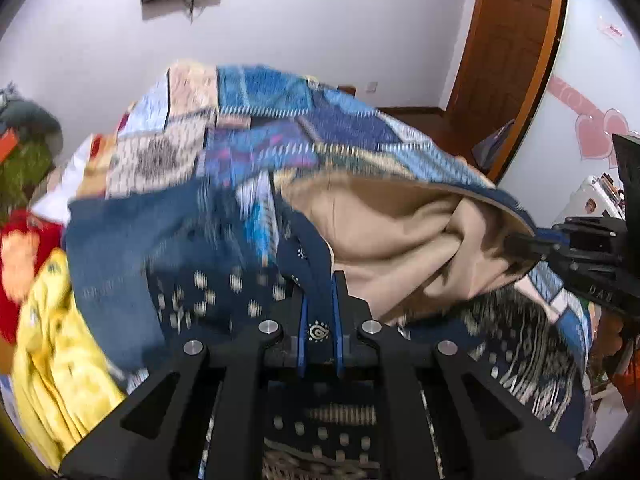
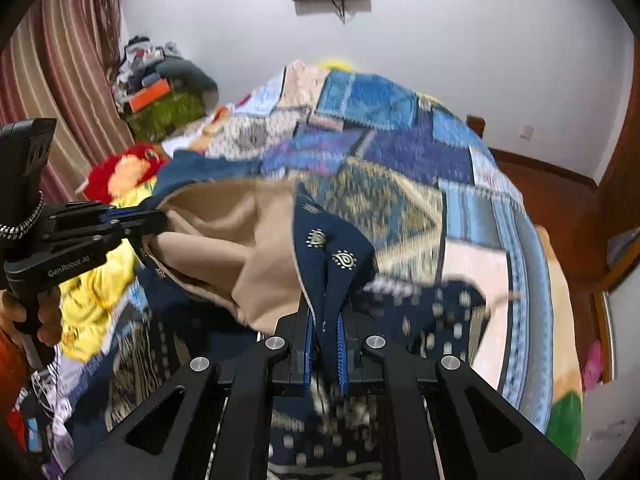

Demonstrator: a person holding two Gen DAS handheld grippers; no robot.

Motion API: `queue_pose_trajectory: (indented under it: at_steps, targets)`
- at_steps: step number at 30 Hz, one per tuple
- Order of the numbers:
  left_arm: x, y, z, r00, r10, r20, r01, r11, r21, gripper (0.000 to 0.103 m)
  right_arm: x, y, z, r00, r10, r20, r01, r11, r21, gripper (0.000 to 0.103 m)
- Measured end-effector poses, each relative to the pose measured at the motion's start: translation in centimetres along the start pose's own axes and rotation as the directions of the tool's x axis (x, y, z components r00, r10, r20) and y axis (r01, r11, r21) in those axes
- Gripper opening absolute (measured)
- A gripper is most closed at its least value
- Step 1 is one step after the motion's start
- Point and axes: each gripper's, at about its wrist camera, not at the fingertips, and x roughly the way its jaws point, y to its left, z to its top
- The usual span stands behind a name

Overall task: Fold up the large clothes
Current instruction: 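Fold the hood down over the body with the right tool while the left tool holds the hoodie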

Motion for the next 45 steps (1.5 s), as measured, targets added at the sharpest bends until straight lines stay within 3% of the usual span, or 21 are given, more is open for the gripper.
queue_pose_trajectory:
  at_steps: [4,7,12,14,15,16,17,20,25,31,36,39,45]
  targets:
    - [1.5,0.5,-4.0,0.997,0.039,-0.063,-0.039,0.999,-0.011,0.01,1.0,-0.3,-2.8,0.995,-0.082,-0.05,0.081,0.996,-0.035,0.007]
    - [3.1,0.9,-6.6,0.992,0.052,-0.118,-0.056,0.998,-0.03,0.01,2.8,-0.6,-4.8,0.967,-0.223,-0.124,0.211,0.972,-0.103,0.007]
    - [5.0,1.8,-9.4,0.986,0.058,-0.153,-0.074,0.993,-0.096,0.015,4.3,-1.9,-7.6,0.945,-0.265,-0.191,0.248,0.963,-0.108,0.009]
    - [5.1,1.8,-9.8,0.987,0.078,-0.138,-0.092,0.991,-0.099,0.019,4.0,-2.2,-8.1,0.933,-0.315,-0.174,0.301,0.948,-0.099,0.03]
    - [5.1,1.8,-9.9,0.987,0.089,-0.135,-0.102,0.99,-0.097,0.021,3.8,-2.4,-8.2,0.898,-0.412,-0.154,0.398,0.91,-0.116,0.073]
    - [5.2,1.7,-10.0,0.986,0.099,-0.136,-0.112,0.989,-0.094,0.022,3.5,-2.8,-8.2,0.875,-0.468,-0.123,0.454,0.882,-0.124,0.1]
    - [5.4,1.7,-10.1,0.985,0.101,-0.139,-0.114,0.989,-0.093,0.022,3.0,-3.1,-8.3,0.873,-0.479,-0.091,0.467,0.876,-0.122,0.101]
    - [5.1,1.4,-10.1,0.984,0.117,-0.137,-0.128,0.989,-0.07,0.025,2.4,-4.2,-8.1,0.924,-0.351,-0.15,0.345,0.936,-0.064,0.1]
    - [3.5,1.4,-8.7,0.982,0.131,-0.136,-0.135,0.991,-0.015,0.055,-0.2,-3.0,-6.6,0.967,-0.235,-0.099,0.233,0.972,-0.034,0.1]
    - [1.8,2.7,-5.5,0.993,0.084,-0.083,-0.088,0.995,-0.055,0.056,-0.2,0.1,-3.0,0.992,-0.125,-0.032,0.123,0.991,-0.059,0.1]
    - [3.1,3.4,-2.3,0.994,0.086,-0.061,-0.09,0.994,-0.061,0.056,2.2,1.0,-0.1,0.999,-0.018,-0.036,0.018,1.0,-0.026,0.1]
    - [4.4,3.5,-0.9,0.996,0.069,-0.059,-0.073,0.995,-0.062,0.056,4.8,1.1,1.5,0.998,0.028,-0.064,-0.028,1.0,0.002,0.092]
    - [7.4,2.9,1.2,0.998,0.035,-0.046,-0.036,0.999,-0.031,0.055,8.5,0.6,2.8,0.986,0.107,-0.128,-0.103,0.994,0.044,0.051]
